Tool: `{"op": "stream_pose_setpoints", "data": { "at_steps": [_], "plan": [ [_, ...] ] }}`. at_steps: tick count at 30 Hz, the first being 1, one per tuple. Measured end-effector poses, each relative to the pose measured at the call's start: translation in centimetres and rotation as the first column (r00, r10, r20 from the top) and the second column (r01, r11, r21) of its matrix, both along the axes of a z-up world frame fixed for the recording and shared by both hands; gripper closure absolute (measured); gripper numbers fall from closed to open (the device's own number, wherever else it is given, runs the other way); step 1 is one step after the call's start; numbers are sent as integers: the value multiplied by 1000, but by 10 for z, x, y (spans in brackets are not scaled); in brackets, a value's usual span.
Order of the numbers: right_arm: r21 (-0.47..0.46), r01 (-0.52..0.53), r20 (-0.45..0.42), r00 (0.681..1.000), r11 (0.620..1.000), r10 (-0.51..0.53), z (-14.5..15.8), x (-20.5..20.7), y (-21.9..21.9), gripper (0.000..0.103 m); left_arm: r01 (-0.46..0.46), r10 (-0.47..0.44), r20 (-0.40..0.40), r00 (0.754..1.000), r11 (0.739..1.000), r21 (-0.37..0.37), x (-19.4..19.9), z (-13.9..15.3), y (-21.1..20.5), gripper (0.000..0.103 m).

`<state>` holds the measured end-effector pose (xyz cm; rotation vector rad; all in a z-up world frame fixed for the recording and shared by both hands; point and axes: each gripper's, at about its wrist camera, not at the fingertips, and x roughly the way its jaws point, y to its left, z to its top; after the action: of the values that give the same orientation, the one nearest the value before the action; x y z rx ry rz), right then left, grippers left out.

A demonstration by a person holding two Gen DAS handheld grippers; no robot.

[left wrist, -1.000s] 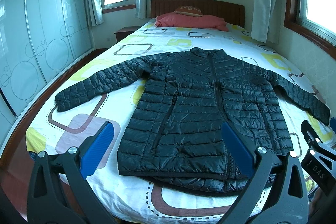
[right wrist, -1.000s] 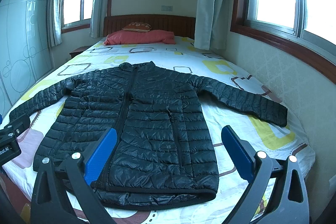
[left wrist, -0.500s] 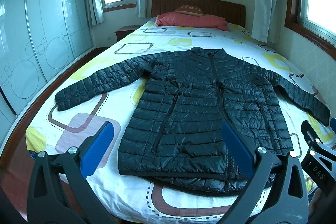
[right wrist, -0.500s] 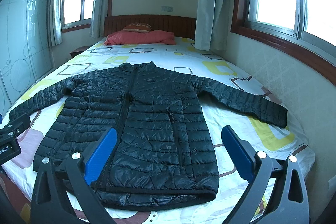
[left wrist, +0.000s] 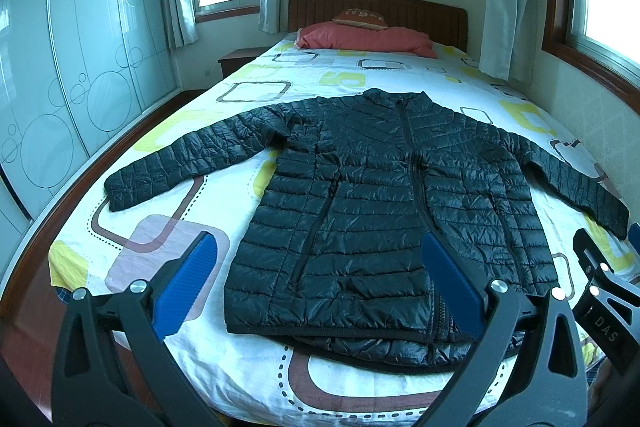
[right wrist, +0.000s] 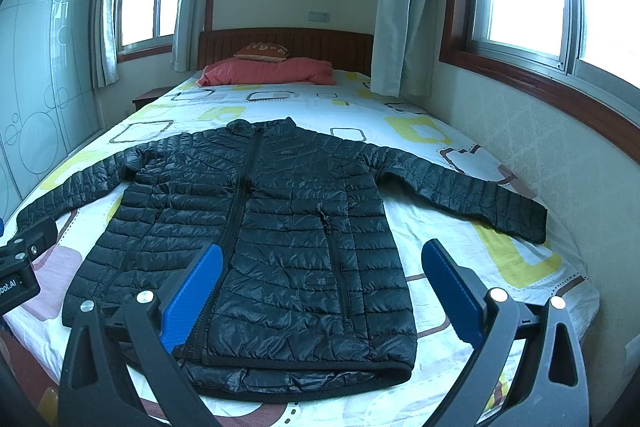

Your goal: Fold large clothes

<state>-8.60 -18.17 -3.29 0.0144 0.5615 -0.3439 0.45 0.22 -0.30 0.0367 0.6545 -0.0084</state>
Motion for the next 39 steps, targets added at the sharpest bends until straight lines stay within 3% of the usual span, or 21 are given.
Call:
{"op": "stream_pose_setpoints", "data": {
  "at_steps": [16,28,35,39],
  "plan": [
    [-1,-1,-2,1000,1000,1,-2,0,1,4,1,-1,-6,1000,1000,-1,0,-2,1,2],
    [1,-3,-17,1000,1000,4,-14,9,0,4,0,0,-25,1000,1000,-3,2,-20,9,2],
    [16,1,-30,1000,1000,-1,-20,20,-9,4,-33,29,-94,995,998,-46,27,-33,17,2],
    [57,-4,-49,999,998,7,-27,35,-22,4,-40,21,-173,985,994,-105,52,-47,26,2]
  ]
}}
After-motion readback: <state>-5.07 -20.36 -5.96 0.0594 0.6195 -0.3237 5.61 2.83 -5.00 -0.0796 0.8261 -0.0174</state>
